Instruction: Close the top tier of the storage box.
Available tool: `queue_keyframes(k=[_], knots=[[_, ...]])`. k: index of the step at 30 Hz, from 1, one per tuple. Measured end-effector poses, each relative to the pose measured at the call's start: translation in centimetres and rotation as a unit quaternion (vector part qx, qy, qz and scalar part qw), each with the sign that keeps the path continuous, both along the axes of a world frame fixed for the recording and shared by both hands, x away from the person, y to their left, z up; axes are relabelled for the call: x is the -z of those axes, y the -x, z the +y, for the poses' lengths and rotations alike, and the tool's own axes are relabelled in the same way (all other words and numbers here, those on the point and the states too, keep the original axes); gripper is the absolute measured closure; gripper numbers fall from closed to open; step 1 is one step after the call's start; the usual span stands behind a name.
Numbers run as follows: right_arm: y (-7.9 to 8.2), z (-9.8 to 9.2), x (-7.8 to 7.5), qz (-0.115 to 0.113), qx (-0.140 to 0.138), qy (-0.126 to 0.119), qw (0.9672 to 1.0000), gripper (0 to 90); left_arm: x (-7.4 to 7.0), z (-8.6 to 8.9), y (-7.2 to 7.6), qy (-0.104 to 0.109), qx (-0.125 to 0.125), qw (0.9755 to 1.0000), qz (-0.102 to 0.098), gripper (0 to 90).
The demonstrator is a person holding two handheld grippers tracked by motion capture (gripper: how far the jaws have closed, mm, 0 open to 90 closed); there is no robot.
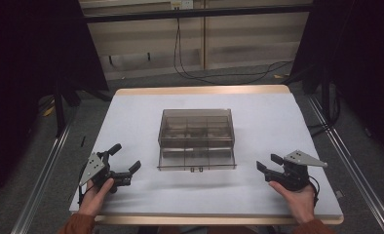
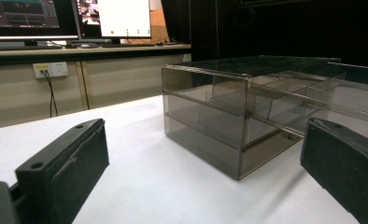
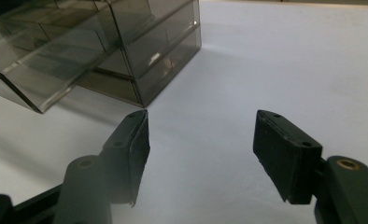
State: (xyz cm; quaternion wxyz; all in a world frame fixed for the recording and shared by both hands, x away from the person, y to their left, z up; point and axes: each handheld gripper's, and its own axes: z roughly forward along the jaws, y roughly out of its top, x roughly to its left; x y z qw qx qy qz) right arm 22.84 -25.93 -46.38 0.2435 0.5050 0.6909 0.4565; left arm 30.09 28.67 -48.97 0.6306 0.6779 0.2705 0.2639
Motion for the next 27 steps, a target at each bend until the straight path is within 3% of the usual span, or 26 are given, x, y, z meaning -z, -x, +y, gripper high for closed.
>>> queue_keyframes(k=[7,11,18,27], knots=[[0.6,0.5,-0.4,0.001,-0.016,-0.009,0.9998,40.7,0.0,-0.1,0.1,0.004,0.0,1.0,0.0,0.9],[0.9,1.2,-0.6,0.005,-0.037,-0.029,0.9989,52.2,0.0,0.0,0.1,0.003,0.001,1.0,-0.002,0.9],[0.9,2.1,-0.6,0.023,-0.08,-0.031,0.996,63.3,0.0,-0.1,0.1,0.004,0.001,1.0,-0.001,0.9],[1.0,2.9,-0.5,0.033,-0.11,-0.034,0.9928,78.5,0.0,0.0,0.1,0.004,0.002,1.0,-0.002,1.0]])
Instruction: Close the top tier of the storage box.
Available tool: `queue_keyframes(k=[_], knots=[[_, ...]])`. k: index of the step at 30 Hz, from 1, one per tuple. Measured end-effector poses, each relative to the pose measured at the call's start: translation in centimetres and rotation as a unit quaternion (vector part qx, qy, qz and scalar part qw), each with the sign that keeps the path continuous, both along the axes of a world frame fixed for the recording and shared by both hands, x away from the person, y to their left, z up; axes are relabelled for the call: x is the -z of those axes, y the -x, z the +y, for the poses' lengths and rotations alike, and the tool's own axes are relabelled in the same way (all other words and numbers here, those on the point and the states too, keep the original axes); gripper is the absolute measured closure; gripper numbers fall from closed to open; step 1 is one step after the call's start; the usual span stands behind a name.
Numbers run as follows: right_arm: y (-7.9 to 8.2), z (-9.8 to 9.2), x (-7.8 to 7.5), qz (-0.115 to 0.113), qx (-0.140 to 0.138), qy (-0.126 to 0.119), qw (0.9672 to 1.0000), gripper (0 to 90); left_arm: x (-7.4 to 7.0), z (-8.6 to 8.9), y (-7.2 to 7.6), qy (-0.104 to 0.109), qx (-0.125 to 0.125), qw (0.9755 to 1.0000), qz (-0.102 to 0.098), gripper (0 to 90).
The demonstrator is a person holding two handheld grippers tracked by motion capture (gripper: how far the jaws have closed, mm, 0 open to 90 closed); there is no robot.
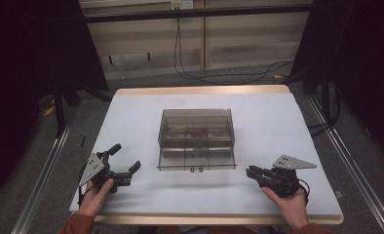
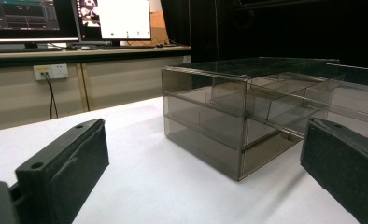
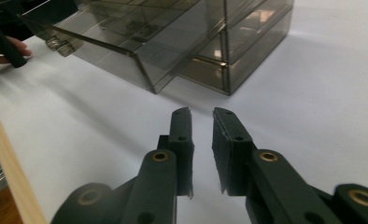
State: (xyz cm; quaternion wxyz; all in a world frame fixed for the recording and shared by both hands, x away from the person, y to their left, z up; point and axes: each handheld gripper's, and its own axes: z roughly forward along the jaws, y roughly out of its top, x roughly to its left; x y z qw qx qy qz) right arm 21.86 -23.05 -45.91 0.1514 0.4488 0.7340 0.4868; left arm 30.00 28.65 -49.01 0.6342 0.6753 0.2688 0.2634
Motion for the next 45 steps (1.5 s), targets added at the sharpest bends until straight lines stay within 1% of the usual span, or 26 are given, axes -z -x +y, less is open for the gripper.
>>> queue_keyframes(k=[4,6,7,9,16,18,20,25,30,35,36,38,40,43,45], knots=[[0.1,0.6,0.1,0.004,-0.02,0.001,0.9998,84.7,0.0,0.0,0.0,0.002,-0.001,1.0,0.003,0.9],[0.1,0.9,0.1,0.004,-0.03,0.006,0.9995,89.5,0.0,0.0,0.0,0.001,-0.001,1.0,0.002,0.9],[0.1,1.0,0.1,0.005,-0.033,0.007,0.9994,90.0,0.0,0.0,0.0,0.001,-0.001,1.0,0.002,0.9],[0.2,1.2,0.1,0.004,-0.035,0.011,0.9993,90.0,0.0,0.0,0.0,0.0,-0.001,1.0,0.002,0.9],[0.3,1.7,0.0,0.0,-0.052,0.009,0.9986,90.0,0.0,0.0,0.0,-0.002,-0.001,1.0,0.001,0.9],[0.3,1.8,0.0,0.001,-0.053,0.009,0.9985,90.0,0.0,0.0,0.0,-0.002,-0.001,1.0,0.001,0.9],[0.3,2.0,0.0,0.002,-0.062,0.01,0.998,90.0,0.0,0.0,0.0,0.0,-0.001,1.0,0.002,0.9],[0.4,2.4,0.0,0.003,-0.072,0.007,0.9973,90.0,0.0,0.0,0.0,0.001,-0.001,1.0,0.002,0.9],[0.5,2.9,0.0,0.005,-0.079,0.006,0.9969,90.0,0.0,0.0,0.0,-0.002,-0.001,1.0,0.001,0.9],[0.5,3.5,0.0,0.004,-0.09,0.015,0.9958,90.0,0.0,0.0,0.0,-0.003,0.0,1.0,-0.001,0.9],[0.5,3.9,-0.1,0.001,-0.095,0.021,0.9953,90.0,0.0,-0.1,0.0,0.002,-0.001,1.0,-0.001,0.9],[0.5,4.3,-0.1,0.002,-0.102,0.021,0.9946,90.0,0.0,-0.1,0.0,0.003,-0.001,1.0,-0.001,0.9],[0.5,4.6,-0.1,0.0,-0.11,0.027,0.9936,90.0,0.0,-0.1,0.0,0.003,0.0,1.0,0.0,0.9],[0.5,5.0,-0.2,-0.001,-0.117,0.026,0.9927,90.0,0.0,0.0,0.0,-0.001,0.0,1.0,-0.001,0.9],[0.5,5.2,-0.2,-0.001,-0.124,0.028,0.9919,90.0,0.0,-0.1,0.0,0.003,-0.001,1.0,-0.001,0.9]])
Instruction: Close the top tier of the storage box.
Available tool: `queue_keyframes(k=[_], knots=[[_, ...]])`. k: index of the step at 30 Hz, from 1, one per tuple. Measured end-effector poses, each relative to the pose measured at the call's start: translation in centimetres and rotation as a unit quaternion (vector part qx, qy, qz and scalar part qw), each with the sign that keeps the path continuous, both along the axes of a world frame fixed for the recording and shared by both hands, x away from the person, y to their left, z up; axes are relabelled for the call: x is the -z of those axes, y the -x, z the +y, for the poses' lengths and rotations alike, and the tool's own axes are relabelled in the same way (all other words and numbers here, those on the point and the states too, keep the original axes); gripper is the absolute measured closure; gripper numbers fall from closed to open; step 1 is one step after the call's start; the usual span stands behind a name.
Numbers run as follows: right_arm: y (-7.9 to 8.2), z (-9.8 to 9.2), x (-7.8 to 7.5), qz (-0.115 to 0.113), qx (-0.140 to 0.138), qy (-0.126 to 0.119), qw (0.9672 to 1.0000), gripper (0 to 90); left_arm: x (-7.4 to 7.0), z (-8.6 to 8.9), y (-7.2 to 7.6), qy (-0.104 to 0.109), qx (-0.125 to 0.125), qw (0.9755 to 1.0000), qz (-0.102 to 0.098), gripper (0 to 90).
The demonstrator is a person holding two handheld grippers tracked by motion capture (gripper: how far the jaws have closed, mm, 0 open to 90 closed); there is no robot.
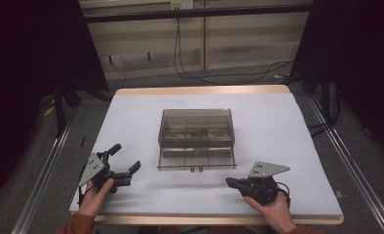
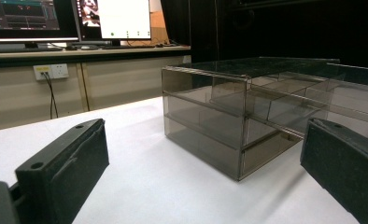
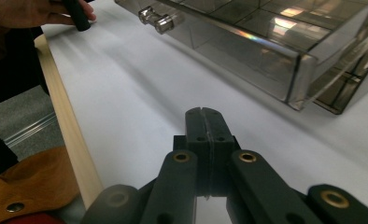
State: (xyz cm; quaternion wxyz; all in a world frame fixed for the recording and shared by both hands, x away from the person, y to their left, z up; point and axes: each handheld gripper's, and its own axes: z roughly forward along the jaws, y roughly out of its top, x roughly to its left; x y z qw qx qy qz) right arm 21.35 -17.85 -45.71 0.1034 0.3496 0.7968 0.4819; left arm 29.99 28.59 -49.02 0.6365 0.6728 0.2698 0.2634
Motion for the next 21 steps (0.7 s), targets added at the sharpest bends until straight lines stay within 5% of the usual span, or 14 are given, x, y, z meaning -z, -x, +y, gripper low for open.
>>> queue_keyframes(k=[21], knots=[[-0.8,3.2,0.1,0.004,-0.052,0.001,0.9986,90.0,0.0,0.0,0.0,0.002,0.0,1.0,-0.001,0.9]])
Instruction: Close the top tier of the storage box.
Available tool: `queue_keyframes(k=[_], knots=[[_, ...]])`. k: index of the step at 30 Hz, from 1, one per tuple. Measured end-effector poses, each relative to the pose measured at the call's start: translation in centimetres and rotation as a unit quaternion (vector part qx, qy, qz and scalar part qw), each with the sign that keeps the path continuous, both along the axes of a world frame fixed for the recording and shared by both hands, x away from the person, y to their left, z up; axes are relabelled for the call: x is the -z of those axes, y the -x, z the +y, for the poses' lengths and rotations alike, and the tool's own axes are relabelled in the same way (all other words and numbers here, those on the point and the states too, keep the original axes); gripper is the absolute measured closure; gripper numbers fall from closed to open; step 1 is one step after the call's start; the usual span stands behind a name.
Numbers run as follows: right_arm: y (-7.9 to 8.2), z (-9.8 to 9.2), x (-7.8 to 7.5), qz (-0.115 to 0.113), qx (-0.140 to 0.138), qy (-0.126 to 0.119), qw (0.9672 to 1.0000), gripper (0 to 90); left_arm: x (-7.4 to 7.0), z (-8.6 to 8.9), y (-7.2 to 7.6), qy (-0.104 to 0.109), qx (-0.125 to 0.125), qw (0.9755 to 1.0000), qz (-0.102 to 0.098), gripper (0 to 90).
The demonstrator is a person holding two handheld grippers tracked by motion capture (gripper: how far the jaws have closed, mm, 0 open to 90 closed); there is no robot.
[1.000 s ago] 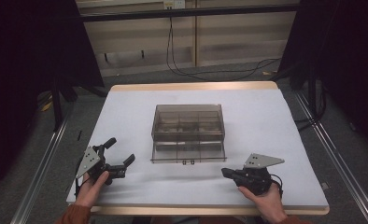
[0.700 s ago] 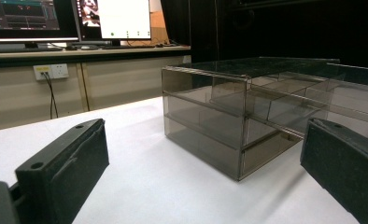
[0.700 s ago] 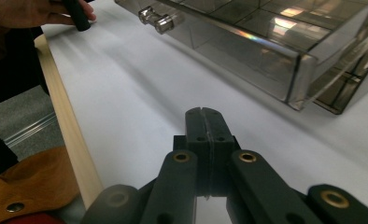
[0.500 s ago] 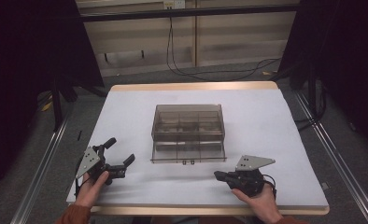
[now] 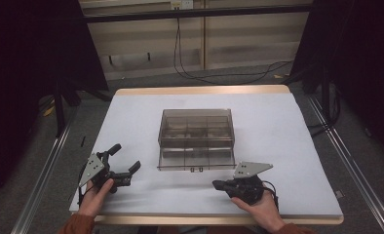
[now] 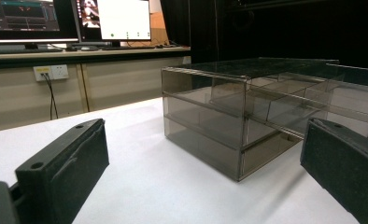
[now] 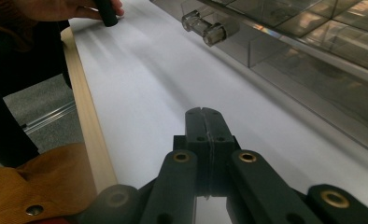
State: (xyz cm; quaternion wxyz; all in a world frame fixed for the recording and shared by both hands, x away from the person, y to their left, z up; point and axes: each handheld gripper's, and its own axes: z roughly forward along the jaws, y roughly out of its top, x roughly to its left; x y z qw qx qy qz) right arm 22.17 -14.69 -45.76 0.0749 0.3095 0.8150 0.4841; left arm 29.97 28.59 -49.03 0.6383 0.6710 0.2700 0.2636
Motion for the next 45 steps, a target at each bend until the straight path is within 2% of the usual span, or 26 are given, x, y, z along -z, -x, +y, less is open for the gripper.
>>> queue_keyframes(k=[18,26,33,45], knots=[[-0.5,2.6,-0.3,-0.008,-0.03,-0.004,0.9995,90.0,0.0,0.0,0.0,-0.003,0.0,1.0,-0.001,0.9],[-0.9,3.0,-0.6,-0.015,-0.032,-0.007,0.9994,90.0,0.0,0.0,0.0,-0.002,0.0,1.0,0.0,0.9],[-1.6,4.1,-0.7,-0.019,-0.039,-0.008,0.999,90.0,0.0,0.0,0.0,-0.002,0.001,1.0,0.0,0.9],[-2.3,5.0,-0.7,-0.018,-0.035,-0.014,0.9991,90.0,0.0,0.0,0.0,-0.001,0.001,1.0,0.001,0.9]])
